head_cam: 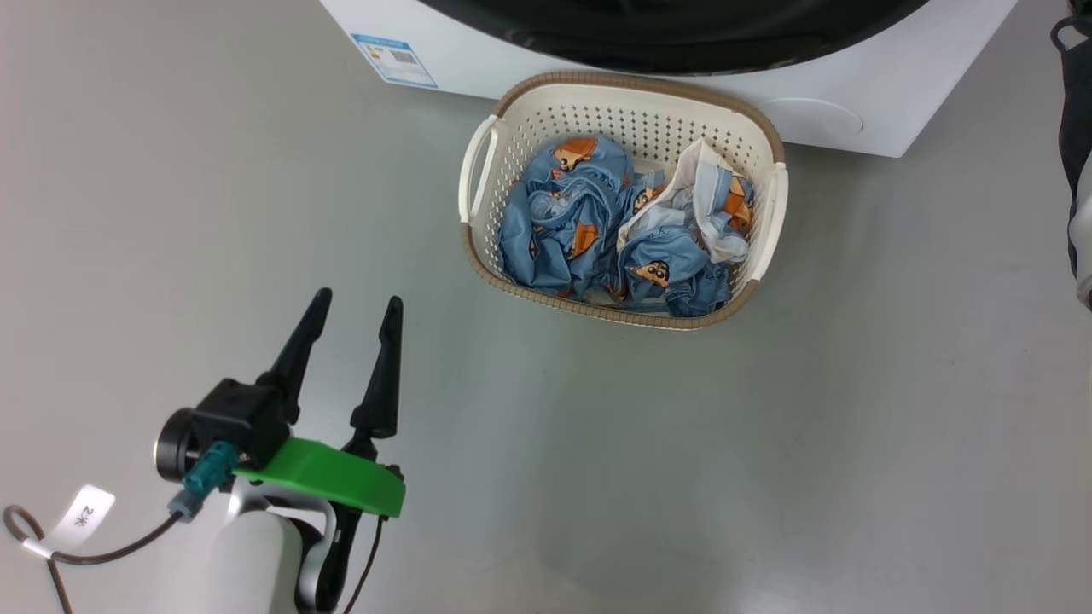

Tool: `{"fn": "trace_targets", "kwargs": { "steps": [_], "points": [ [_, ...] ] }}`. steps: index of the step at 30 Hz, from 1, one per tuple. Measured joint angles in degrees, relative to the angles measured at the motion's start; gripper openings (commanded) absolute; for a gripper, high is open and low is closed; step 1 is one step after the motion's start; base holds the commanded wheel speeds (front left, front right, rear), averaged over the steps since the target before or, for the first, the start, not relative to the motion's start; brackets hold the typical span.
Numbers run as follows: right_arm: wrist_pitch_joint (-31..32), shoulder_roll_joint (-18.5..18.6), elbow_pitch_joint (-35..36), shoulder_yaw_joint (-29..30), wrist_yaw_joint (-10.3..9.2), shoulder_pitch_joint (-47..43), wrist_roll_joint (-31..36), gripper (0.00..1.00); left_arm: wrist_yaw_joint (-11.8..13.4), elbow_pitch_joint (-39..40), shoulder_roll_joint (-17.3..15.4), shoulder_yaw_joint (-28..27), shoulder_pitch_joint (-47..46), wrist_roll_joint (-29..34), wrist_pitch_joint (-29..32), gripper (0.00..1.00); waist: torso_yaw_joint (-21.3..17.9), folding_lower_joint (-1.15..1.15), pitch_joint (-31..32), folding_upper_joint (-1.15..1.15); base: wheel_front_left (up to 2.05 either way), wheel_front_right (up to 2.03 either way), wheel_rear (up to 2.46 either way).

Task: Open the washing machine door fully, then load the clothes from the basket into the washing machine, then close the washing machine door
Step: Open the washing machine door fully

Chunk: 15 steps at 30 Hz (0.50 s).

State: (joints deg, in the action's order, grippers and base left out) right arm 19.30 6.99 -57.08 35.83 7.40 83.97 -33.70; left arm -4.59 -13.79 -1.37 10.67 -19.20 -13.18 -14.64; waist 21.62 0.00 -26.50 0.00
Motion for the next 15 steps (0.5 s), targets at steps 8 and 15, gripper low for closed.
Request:
{"fn": "trace_targets", "kwargs": {
  "steps": [8,15],
  "points": [
    [3.1,0.2,-1.6,2.1,0.00,2.2,1.5,0.00,0.4,0.2,0.0,0.3,-0.3,-0.8,0.0,1.00,0.3,0.00,-1.1,0.00,0.00,0.00,0.00],
    [9.5,0.7,-1.4,2.9,0.00,2.2,1.2,0.00,0.8,0.8,0.0,0.4,-1.1,-0.8,0.0,1.00,0.1,0.00,-0.5,0.00,0.00,0.00,0.00]
  ]
}}
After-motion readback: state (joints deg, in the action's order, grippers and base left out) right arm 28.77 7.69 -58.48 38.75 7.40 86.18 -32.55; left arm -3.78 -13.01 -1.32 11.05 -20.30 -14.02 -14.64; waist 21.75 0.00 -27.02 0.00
